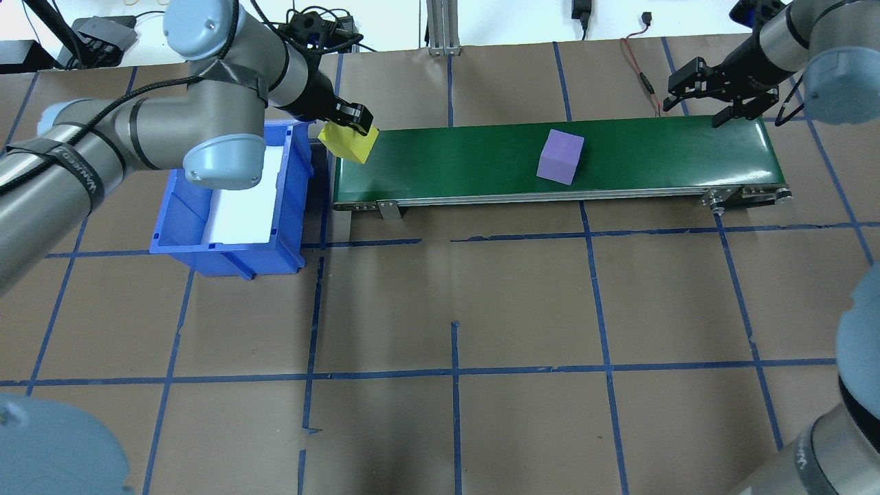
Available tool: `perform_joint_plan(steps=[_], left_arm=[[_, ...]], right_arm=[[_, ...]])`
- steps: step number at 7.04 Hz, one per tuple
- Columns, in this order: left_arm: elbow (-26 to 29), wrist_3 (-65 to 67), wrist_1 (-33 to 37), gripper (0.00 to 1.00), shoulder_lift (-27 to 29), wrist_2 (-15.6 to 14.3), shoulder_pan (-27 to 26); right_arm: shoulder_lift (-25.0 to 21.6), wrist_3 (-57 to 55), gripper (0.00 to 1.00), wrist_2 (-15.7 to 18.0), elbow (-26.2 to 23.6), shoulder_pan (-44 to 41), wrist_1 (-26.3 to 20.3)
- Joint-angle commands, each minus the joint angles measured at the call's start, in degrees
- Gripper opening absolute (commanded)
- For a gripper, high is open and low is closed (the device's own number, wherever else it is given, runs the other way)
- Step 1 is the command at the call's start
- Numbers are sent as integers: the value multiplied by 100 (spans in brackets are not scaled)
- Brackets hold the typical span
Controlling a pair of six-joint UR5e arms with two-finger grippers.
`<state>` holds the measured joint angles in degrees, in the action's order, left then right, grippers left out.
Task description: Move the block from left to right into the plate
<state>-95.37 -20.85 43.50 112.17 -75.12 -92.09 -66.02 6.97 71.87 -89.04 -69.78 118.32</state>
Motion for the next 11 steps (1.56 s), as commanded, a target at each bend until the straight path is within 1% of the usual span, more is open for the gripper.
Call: perform_joint_plan(steps=[1, 2, 3, 4, 5, 6, 7, 8, 9, 10, 11], left_arm=[[-8, 11, -228, 34, 341, -134, -38], [-8, 11, -228, 41, 341, -143, -38], [0, 116, -193, 99, 332, -152, -38], [35, 595, -184, 100, 315, -134, -38], [71, 643, -62, 100, 158, -151, -38], [106, 644, 504, 100, -52, -317, -38], [115, 644, 1180, 100, -394, -936, -38], [124, 705, 1926, 100, -911, -1334, -46], [124, 827, 2682, 100, -1412, -1364, -20], [132, 1203, 3534, 100, -1782, -1434, -29], [228, 1407, 4160, 100, -2177, -1696, -20]], right_arm=[[19, -21, 100, -137, 0, 0, 15], [19, -20, 100, -156, -8, 0, 15], [36, -20, 100, -164, -9, 0, 15], [62, -29, 100, -173, -43, 0, 33], [63, -29, 100, -173, -35, 0, 42], [71, -29, 100, -182, -52, 0, 164], [80, -29, 100, -182, -79, 0, 182], [80, -38, 100, -182, -88, 0, 182], [89, -64, 100, -226, -96, 0, 182], [133, -56, 100, -452, -88, 0, 226], [133, -82, 100, -472, -122, 0, 226]])
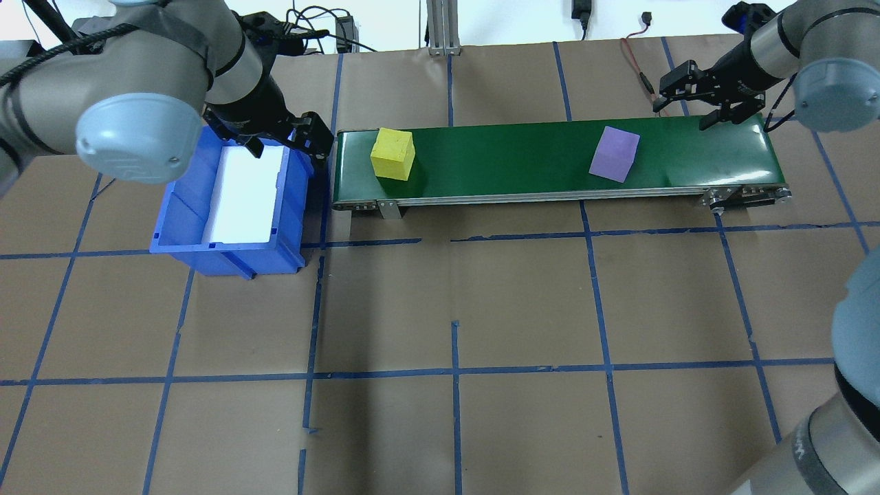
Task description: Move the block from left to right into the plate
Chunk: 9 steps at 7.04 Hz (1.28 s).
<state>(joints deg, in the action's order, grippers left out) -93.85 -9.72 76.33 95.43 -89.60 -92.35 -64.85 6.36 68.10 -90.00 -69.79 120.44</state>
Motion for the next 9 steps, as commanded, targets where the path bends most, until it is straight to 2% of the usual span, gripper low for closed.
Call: perform_joint_plan(steps=[1, 3, 9], left_arm=[[121, 391, 1554, 100, -821, -346, 6], [103, 883, 1666, 100, -947, -400, -3], [130, 937, 1596, 100, -965, -312, -38]], right_arm=[[17, -64, 100, -69, -148, -8, 6], [17, -65, 100, -94, -368, -9, 32], [17, -65, 100, -86, -474, -35, 32]])
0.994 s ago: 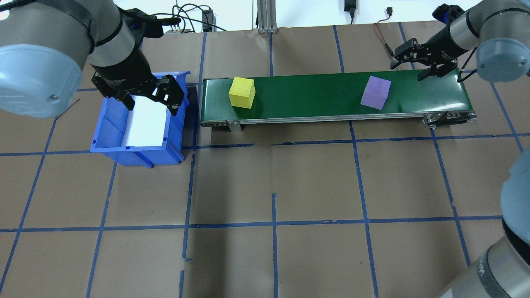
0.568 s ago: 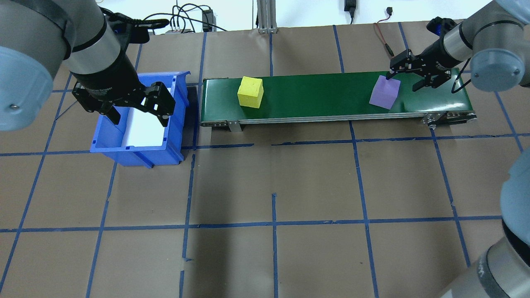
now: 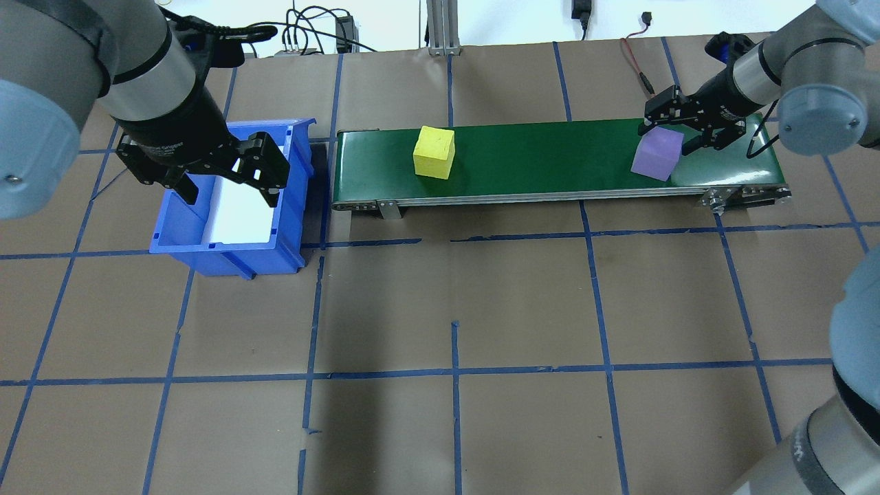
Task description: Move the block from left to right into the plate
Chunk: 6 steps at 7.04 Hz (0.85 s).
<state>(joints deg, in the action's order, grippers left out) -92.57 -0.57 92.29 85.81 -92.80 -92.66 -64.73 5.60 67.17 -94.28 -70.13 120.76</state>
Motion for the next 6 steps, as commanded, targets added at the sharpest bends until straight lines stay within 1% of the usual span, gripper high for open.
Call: perform_joint_plan(steps=[1, 2, 3, 4, 5, 6], left_arm=[[-7, 31, -10, 100, 6, 17, -15], [-7, 39, 25, 100, 6, -36, -24], [2, 39, 17, 100, 6, -1, -24], [2, 48, 8, 100, 6, -1, -15], [-7, 48, 17, 100, 6, -10, -24], [2, 40, 17, 100, 6, -27, -15]], right_arm=[[13, 55, 85, 198, 6, 17, 9], [-13, 47, 56, 887, 85, 17, 18], [4, 12, 46, 1103, 190, 26, -8], [-31, 46, 41, 1470, 339, 43, -43], [-75, 107, 34, 2179, 340, 61, -122], [-284, 343, 33, 2586, 305, 366, -288]])
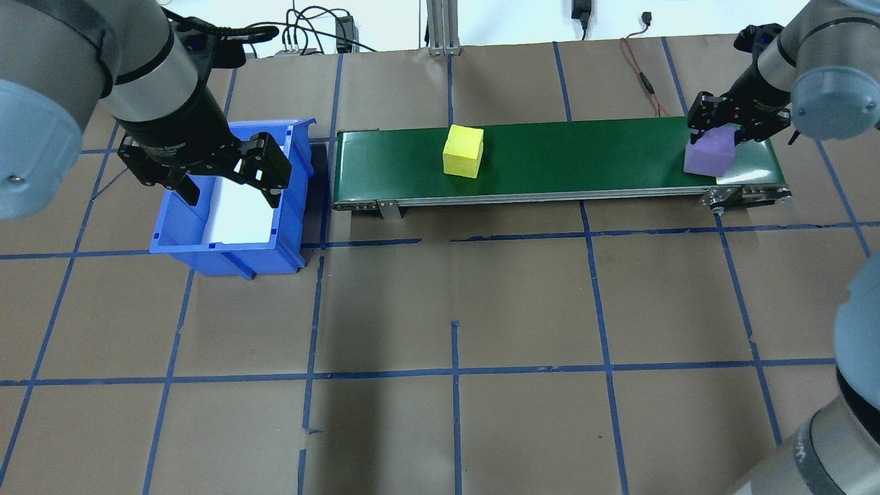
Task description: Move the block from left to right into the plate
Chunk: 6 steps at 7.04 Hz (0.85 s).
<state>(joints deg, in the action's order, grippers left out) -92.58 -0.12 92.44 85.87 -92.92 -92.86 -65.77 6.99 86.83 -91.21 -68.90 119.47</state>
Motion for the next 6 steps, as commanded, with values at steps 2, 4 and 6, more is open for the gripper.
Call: perform_joint_plan(steps=[2, 4, 6], left_arm=[[4, 3, 20, 100, 0, -25, 5], [-5, 3, 37, 100, -8, -42, -13], [-5, -5, 37, 100, -9, -42, -13]], right_arm=[[-664, 2147, 32, 651, -229, 1530, -512], [-656, 3405, 30, 624, -564, 2649, -15], [-420, 4265, 34, 607, -652, 3477, 94]])
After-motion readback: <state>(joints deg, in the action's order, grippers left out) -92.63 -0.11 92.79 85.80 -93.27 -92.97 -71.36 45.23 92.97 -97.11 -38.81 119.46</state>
